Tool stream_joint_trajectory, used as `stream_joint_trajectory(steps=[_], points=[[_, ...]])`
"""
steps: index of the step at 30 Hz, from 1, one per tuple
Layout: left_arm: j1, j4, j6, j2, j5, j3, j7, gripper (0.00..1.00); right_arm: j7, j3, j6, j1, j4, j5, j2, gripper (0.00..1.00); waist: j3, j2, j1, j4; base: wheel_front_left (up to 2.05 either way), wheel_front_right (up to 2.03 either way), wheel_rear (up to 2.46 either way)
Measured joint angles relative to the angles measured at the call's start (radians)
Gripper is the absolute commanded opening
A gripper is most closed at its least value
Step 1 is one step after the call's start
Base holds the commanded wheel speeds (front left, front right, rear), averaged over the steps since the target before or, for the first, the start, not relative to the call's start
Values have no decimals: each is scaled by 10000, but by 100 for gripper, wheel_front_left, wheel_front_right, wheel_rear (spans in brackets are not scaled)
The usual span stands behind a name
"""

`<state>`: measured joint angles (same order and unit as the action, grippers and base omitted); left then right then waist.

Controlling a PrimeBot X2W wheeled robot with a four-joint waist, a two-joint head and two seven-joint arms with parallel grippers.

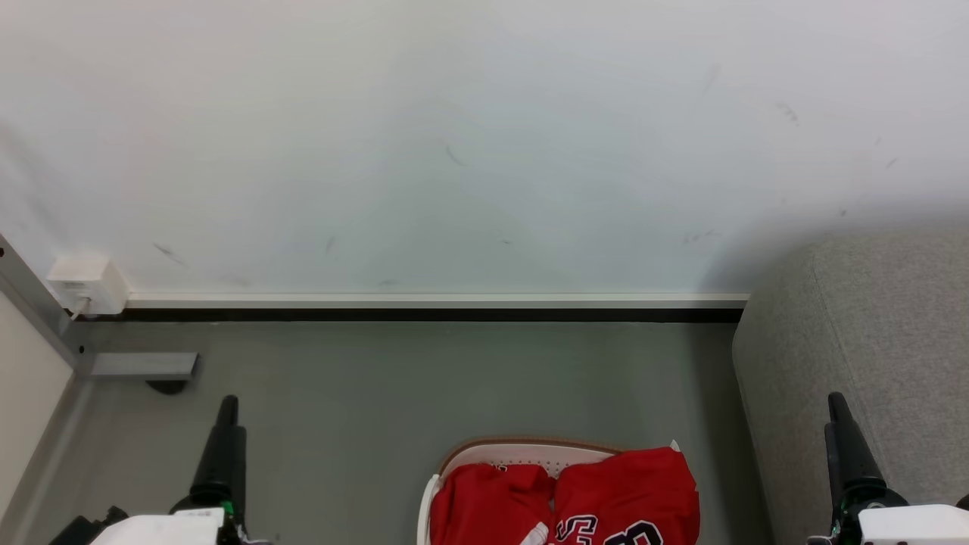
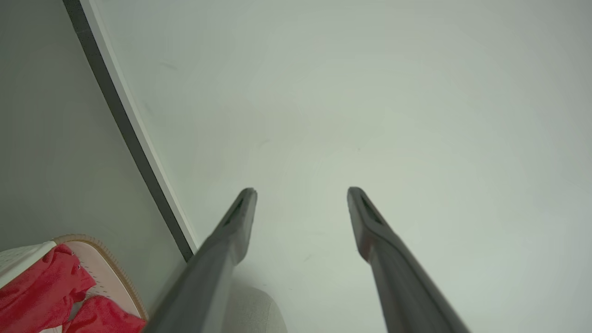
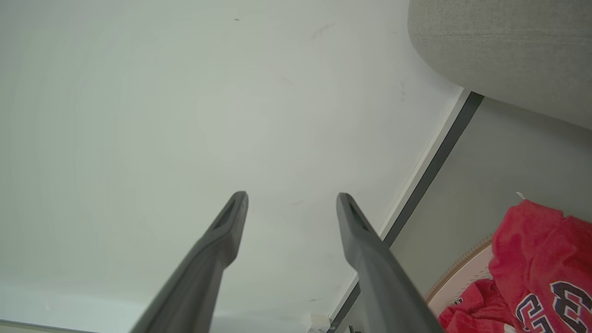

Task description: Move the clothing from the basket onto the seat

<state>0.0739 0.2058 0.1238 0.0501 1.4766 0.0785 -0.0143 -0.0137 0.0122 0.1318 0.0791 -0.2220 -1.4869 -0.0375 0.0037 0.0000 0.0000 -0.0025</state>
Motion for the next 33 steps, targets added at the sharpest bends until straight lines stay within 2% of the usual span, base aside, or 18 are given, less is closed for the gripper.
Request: stream_joint_trajectory(steps=[17,33], points=[[-7,-270,2,-23,-3620,8,648,100,663,-485,0,1,226,2748,-12,100,-74,0,0,-2,0,0,0],[-44,-533,4,-33,-7198,33,1141,100,1174,-585,0,1,330,6514,-25,100,-87,0,0,-31,0,0,0]])
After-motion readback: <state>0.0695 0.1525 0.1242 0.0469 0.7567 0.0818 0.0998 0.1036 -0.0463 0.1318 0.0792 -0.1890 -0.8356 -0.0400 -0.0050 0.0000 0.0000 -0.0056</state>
